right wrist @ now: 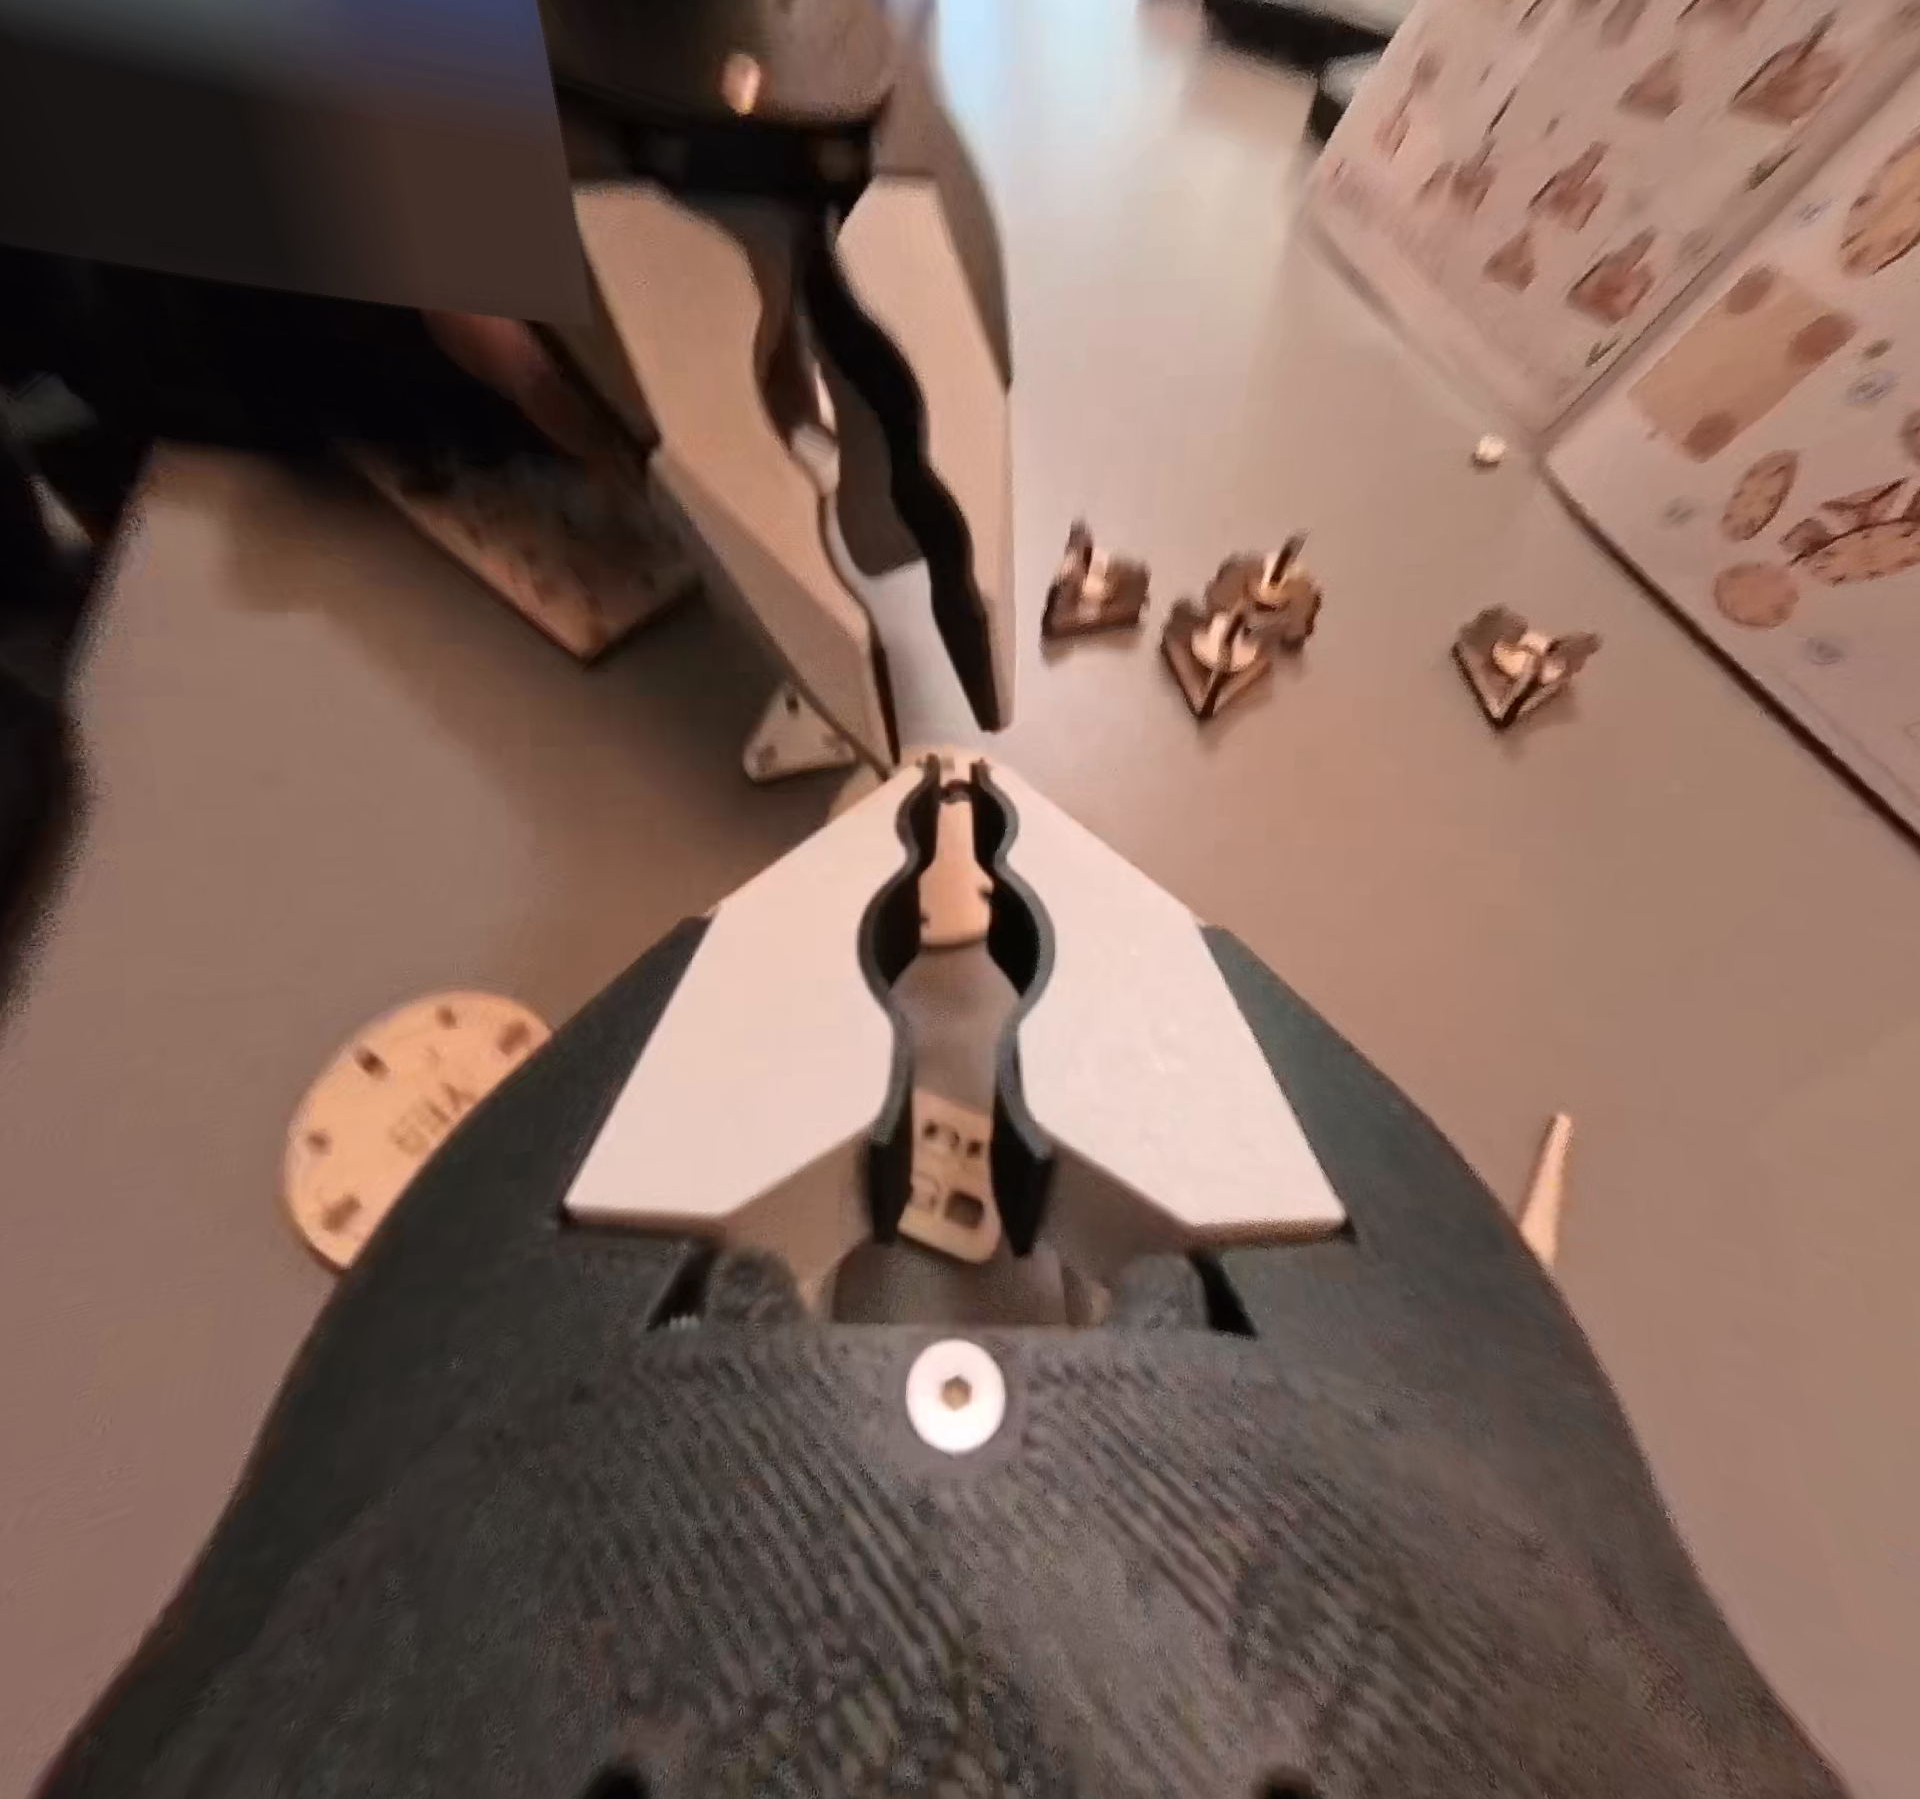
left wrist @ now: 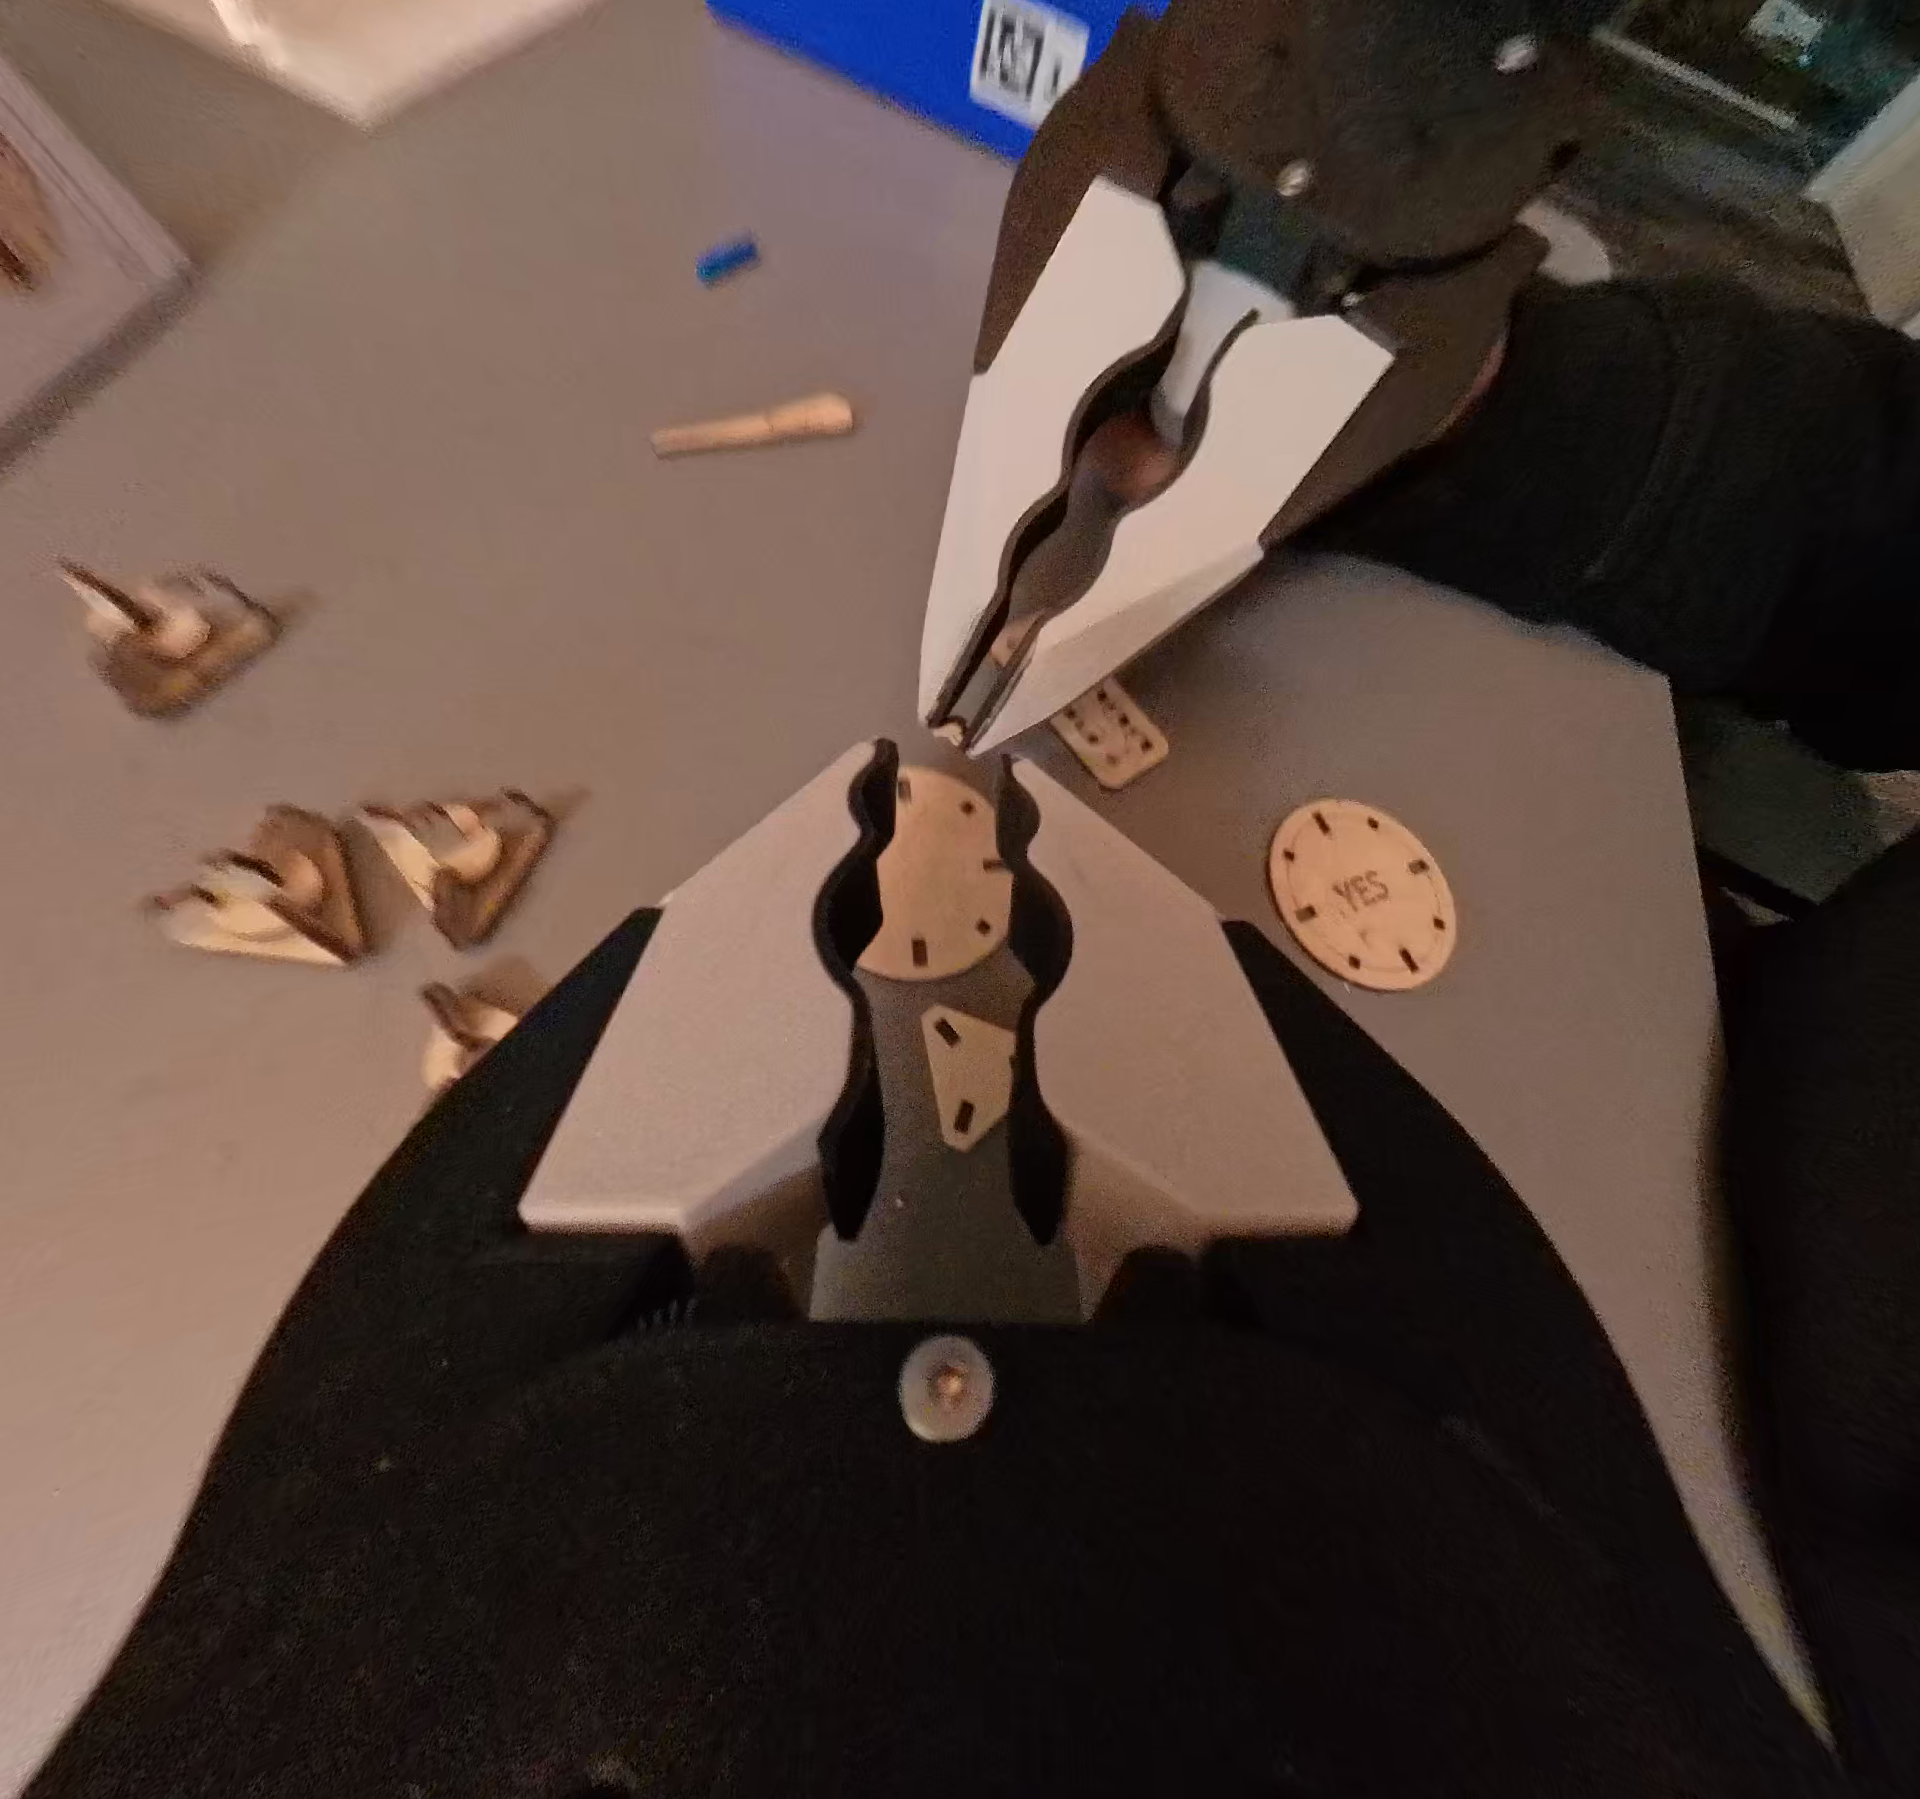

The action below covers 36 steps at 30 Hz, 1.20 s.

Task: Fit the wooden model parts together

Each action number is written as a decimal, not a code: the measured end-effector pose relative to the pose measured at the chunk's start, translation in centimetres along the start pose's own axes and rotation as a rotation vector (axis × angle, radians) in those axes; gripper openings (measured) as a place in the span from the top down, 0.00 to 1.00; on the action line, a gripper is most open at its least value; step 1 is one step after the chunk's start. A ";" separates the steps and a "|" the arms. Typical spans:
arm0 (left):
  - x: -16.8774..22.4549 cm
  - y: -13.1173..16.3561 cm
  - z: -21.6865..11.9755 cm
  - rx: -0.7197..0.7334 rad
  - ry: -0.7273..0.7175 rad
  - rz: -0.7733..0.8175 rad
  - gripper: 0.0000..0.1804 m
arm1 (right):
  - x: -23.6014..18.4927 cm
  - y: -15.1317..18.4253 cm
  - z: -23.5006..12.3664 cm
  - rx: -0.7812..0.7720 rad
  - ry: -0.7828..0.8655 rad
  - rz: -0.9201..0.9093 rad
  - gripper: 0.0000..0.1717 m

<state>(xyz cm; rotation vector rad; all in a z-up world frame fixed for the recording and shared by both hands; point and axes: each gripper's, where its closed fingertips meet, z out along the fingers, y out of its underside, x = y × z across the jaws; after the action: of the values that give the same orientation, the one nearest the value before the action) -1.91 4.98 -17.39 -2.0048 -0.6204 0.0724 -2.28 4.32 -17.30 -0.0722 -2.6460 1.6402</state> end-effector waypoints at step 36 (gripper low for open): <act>2.2 -7.5 -5.8 0.576 0.379 -0.388 1.00 | 0.6 -9.2 -5.5 0.675 -0.156 0.412 0.89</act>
<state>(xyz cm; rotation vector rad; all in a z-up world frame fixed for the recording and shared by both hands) -1.21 4.04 -7.74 -1.2738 -0.6416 -0.3228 -2.79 5.17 -6.57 -0.5116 -2.1066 2.6734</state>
